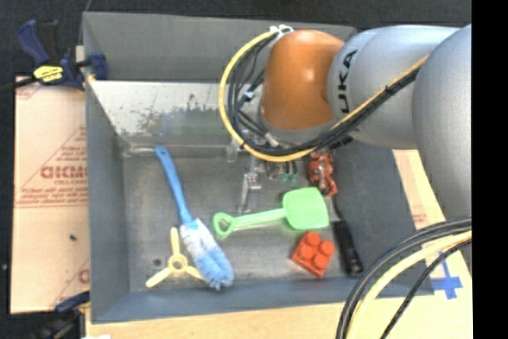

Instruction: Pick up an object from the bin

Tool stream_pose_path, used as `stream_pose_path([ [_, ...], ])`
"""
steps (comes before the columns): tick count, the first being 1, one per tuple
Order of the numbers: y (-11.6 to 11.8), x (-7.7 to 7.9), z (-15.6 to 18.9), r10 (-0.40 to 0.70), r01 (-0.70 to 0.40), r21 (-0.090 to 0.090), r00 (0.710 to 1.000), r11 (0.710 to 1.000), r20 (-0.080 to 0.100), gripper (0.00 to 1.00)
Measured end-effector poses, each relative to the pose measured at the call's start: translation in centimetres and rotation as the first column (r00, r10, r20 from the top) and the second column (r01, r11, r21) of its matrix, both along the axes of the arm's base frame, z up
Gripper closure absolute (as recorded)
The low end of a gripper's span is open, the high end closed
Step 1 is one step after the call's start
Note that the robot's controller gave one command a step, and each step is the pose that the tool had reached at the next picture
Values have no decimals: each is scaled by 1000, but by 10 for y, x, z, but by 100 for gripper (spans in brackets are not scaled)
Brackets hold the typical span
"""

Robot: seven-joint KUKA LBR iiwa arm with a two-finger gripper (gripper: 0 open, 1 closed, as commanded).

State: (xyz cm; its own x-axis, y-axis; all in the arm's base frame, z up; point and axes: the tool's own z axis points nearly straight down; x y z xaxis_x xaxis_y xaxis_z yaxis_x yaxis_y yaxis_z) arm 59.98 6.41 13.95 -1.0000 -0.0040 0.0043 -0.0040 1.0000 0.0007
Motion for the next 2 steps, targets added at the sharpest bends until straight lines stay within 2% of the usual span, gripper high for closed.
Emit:
stream_pose_path([
  [1,0,2,5,-3,3,1,1000,1000,8,0],
  [2,-61,-29,-69,256,-256,-2,967,967,5,0],
])
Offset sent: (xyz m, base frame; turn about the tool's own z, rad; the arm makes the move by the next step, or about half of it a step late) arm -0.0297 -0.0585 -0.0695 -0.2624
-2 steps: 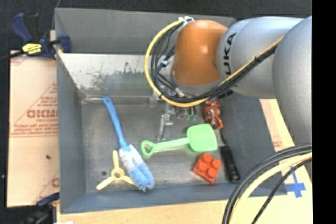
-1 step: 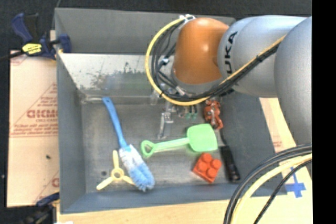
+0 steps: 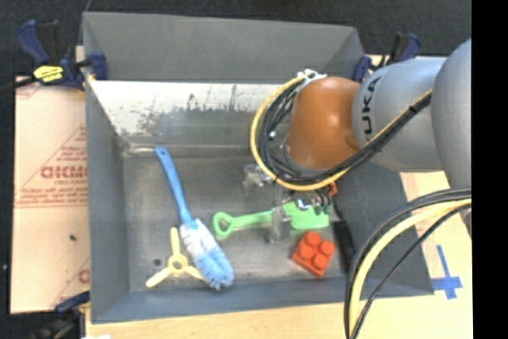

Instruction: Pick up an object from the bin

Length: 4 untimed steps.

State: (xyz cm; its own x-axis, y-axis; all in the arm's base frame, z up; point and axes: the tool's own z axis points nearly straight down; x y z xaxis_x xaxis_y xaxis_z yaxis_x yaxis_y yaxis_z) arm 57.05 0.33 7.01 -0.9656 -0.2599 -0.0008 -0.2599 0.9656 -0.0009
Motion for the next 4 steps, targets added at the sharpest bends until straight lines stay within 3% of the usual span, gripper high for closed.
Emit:
stream_pose_path([
  [1,5,-9,43,5,-5,2,1000,1000,10,0],
  [2,1,-2,8,-3,3,3,1000,1000,1,0],
  [3,35,1,1,37,-37,2,999,999,9,0],
  [4,8,0,7,4,-4,2,1000,1000,9,100],
])
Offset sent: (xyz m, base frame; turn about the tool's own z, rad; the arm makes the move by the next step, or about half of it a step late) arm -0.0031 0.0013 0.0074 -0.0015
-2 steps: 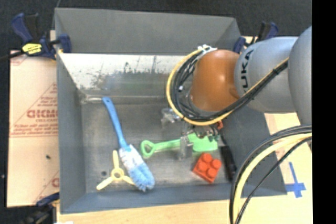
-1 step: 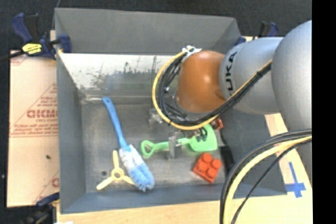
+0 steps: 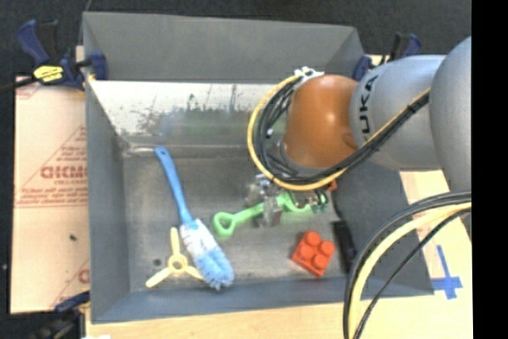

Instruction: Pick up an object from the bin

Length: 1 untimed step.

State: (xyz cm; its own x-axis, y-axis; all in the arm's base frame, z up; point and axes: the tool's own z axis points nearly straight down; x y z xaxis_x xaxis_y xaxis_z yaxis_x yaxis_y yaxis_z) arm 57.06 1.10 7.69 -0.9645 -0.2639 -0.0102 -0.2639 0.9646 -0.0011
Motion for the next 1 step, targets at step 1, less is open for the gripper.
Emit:
stream_pose_path([
  [1,0,0,0,-1,1,0,1000,1000,0,100],
])
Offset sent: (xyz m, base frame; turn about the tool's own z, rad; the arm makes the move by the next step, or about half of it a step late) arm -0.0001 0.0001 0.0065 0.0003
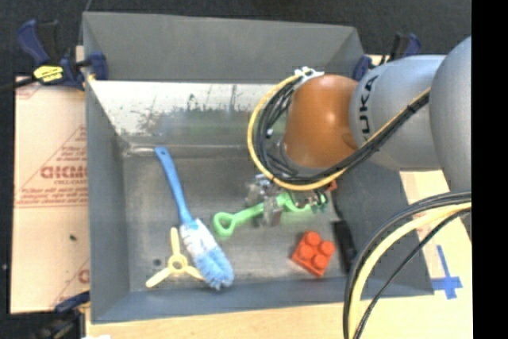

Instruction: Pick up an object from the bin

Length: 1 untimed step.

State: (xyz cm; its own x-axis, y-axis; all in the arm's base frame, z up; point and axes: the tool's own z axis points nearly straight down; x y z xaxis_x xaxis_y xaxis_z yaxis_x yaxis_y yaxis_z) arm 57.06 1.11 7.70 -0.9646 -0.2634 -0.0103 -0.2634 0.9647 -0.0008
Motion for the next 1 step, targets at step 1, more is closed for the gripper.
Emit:
stream_pose_path([
  [1,0,0,3,-2,2,1,1000,1000,3,100],
])
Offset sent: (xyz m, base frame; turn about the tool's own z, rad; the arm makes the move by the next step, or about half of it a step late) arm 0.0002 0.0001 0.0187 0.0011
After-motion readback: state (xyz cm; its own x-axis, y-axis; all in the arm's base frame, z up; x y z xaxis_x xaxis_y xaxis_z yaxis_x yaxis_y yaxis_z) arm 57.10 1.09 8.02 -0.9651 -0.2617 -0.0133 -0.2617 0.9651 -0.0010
